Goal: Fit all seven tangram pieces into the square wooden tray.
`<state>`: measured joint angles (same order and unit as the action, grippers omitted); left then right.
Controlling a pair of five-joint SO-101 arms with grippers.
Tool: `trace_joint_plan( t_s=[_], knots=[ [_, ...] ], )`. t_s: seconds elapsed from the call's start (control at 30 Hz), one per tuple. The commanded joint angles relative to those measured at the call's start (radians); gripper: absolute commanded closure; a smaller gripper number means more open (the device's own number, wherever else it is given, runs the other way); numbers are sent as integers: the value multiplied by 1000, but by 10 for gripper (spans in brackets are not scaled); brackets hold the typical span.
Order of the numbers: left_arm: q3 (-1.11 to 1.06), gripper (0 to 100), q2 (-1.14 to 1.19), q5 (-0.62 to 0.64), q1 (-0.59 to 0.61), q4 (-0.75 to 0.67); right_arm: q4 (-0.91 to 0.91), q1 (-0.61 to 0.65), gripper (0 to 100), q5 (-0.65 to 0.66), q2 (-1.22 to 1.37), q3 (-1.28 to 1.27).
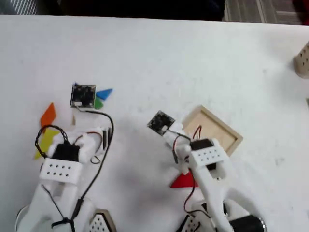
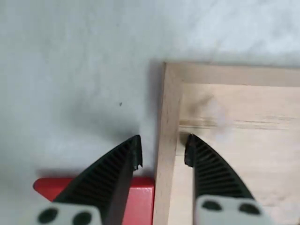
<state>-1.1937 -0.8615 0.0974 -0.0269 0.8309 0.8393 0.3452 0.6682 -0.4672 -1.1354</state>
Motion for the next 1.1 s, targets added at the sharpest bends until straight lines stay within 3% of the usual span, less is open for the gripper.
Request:
trace_joint_plan(
  t_s=[0.0,0.13,0.3,0.47,0.57,0.83,1.0,1.07],
  knots=[
    [17,865,-1,14,7,-23,2,27,868,-2,38,54],
    [17,865,-1,15,7,-23,-45,19,987,2,81,84],
    [17,865,-1,15,7,-23,-131,16,982,-5,133,103],
    [17,865,-1,15,8,-23,-222,-91,981,-8,142,250],
    [15,865,-1,15,8,-23,-219,-113,981,-98,150,362],
    [14,863,-1,15,8,-25,48,-108,969,-207,309,611],
    [14,862,-1,15,7,-25,315,-77,804,-204,317,723],
    [14,862,-1,15,7,-25,406,-61,755,-144,317,764]
  ],
)
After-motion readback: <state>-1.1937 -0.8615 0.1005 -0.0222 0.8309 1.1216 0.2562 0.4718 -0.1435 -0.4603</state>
